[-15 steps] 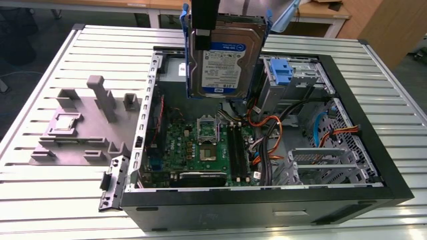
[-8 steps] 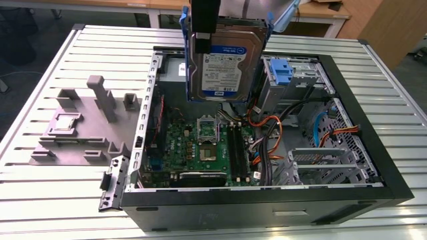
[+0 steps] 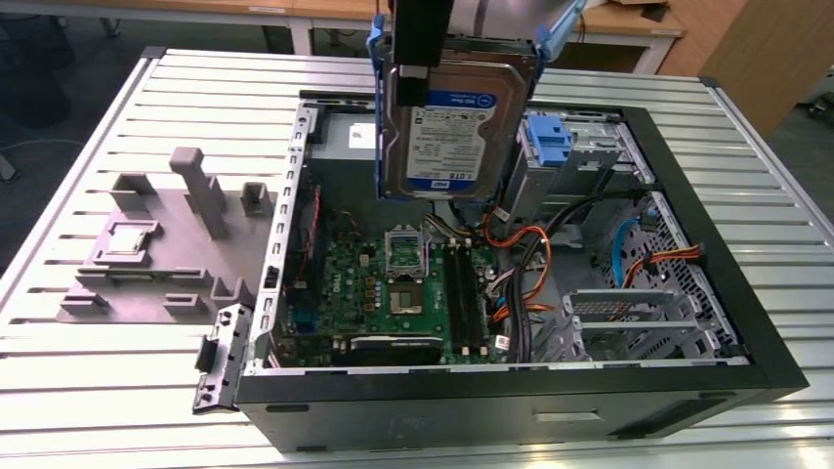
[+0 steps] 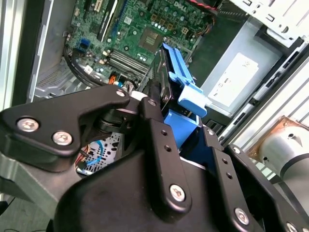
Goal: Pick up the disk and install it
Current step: 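Insert the disk into the insertion slot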
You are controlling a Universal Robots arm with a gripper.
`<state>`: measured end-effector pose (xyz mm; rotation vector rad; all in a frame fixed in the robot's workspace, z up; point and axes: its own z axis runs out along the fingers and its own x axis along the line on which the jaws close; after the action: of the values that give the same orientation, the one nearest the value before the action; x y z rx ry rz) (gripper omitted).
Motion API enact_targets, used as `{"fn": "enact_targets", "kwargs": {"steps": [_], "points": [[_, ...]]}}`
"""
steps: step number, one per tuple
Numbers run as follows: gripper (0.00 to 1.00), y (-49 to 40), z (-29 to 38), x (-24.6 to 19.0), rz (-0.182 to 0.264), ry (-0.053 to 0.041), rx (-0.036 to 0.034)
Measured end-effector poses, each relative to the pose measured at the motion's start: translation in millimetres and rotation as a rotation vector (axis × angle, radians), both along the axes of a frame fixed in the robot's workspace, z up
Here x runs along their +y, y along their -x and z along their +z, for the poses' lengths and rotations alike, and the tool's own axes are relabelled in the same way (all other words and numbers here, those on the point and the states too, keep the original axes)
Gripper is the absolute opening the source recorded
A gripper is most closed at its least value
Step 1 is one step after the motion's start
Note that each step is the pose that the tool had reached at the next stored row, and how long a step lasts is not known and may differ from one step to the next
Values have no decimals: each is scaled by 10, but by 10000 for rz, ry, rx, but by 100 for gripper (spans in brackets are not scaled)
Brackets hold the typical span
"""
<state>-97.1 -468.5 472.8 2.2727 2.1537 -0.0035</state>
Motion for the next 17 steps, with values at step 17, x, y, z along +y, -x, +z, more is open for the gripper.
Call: {"fn": "enact_targets", "kwargs": {"steps": [17], "points": [[37, -181, -16, -69, -1, 0, 17]]}}
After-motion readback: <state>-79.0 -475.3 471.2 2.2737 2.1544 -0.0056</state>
